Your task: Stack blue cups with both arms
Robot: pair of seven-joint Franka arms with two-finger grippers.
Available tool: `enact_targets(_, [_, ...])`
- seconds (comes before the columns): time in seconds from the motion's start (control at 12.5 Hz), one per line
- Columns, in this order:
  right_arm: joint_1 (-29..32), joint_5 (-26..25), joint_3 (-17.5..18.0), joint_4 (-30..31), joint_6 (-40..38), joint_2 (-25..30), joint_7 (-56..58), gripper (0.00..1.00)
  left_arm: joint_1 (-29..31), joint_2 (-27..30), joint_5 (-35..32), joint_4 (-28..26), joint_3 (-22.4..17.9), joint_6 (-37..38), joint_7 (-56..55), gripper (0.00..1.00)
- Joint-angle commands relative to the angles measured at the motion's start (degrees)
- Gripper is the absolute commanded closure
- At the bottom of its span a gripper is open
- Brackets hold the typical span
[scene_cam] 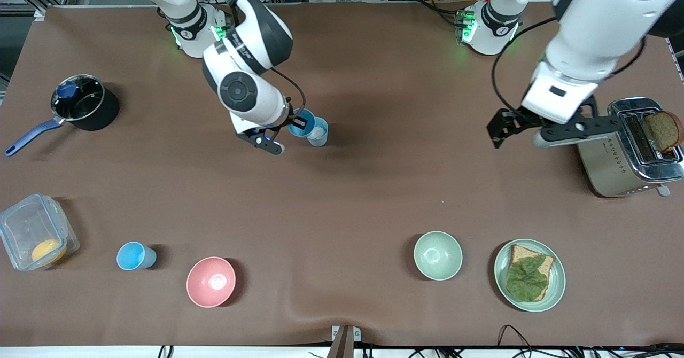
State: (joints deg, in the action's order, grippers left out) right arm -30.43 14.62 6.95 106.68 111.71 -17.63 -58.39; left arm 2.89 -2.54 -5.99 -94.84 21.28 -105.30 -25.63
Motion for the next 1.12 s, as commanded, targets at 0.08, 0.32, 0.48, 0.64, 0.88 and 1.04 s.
enact_targets(0.08, [-3.7,0.6,-0.7,1.3,1.3,-0.9,-3.7,1.0,4.0,1.6,0.8,3.2,0.7,7.6,4.5,0.0])
enact_targets(0.32, [-6.0,0.4,-0.8,1.3,4.1,-3.2,-5.9,1.0,8.4,3.3,1.0,7.2,0.5,16.2,6.0,0.0])
enact_targets(0.48, [-6.3,-0.4,-1.0,1.3,4.0,-3.2,-6.0,1.0,9.9,3.5,2.0,8.7,0.2,16.2,9.2,0.0])
enact_targets(0.64, [-5.9,-0.9,-1.2,1.2,3.8,-2.9,-6.0,1.0,9.5,3.7,5.1,10.2,-1.5,16.4,12.6,0.0])
enact_targets(0.88, [-5.9,-1.4,-1.2,0.6,2.8,-3.1,-10.4,0.0,-0.7,3.5,5.6,10.2,-13.6,16.4,16.3,0.0])
enact_targets(1.04, [-5.8,-1.6,-1.2,-0.2,2.2,-2.9,-12.6,0.0,-1.0,3.3,5.5,10.1,-15.0,16.5,17.1,0.0])
